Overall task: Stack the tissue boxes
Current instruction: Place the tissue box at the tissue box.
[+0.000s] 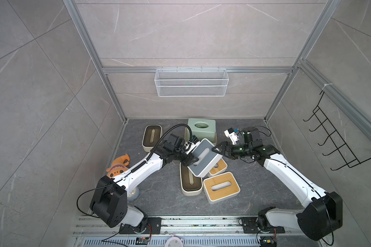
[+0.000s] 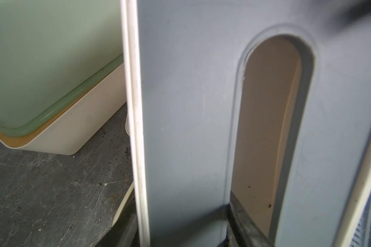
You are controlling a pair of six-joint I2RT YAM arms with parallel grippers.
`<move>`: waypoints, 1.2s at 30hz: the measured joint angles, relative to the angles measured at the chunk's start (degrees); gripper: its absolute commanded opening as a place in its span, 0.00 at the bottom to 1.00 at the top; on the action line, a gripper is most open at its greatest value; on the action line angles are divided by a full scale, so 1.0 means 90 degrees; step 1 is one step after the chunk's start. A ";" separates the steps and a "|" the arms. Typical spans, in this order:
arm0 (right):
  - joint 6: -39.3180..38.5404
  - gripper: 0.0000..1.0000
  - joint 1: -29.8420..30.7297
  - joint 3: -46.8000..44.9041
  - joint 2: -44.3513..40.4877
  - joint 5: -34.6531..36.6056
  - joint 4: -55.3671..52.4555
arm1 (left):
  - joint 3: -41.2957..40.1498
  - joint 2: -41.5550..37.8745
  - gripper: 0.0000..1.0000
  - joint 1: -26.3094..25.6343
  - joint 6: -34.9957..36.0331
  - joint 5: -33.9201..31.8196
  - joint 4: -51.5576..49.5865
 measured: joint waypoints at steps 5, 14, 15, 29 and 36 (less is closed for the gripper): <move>0.0068 0.73 0.0000 0.0000 0.0000 -0.0002 0.0000 | -0.0005 0.0000 0.25 -0.0007 0.0044 -0.0017 0.0007; 0.0155 0.66 0.0000 -0.0002 0.0000 0.0000 0.0002 | -0.0034 0.0000 0.25 -0.0019 0.0095 -0.0051 0.0024; 0.0153 0.64 0.0000 -0.0002 0.0000 -0.0002 0.0002 | -0.0034 0.0000 0.25 -0.0019 0.0095 -0.0051 0.0024; 0.0073 0.48 0.0015 -0.0005 0.0000 0.0002 0.0032 | -0.0034 0.0000 0.30 -0.0019 0.0063 -0.0073 0.0007; 0.0070 0.44 0.0032 -0.0005 0.0000 0.0066 0.0100 | -0.0015 0.0000 0.41 -0.0032 -0.0151 -0.0185 -0.0010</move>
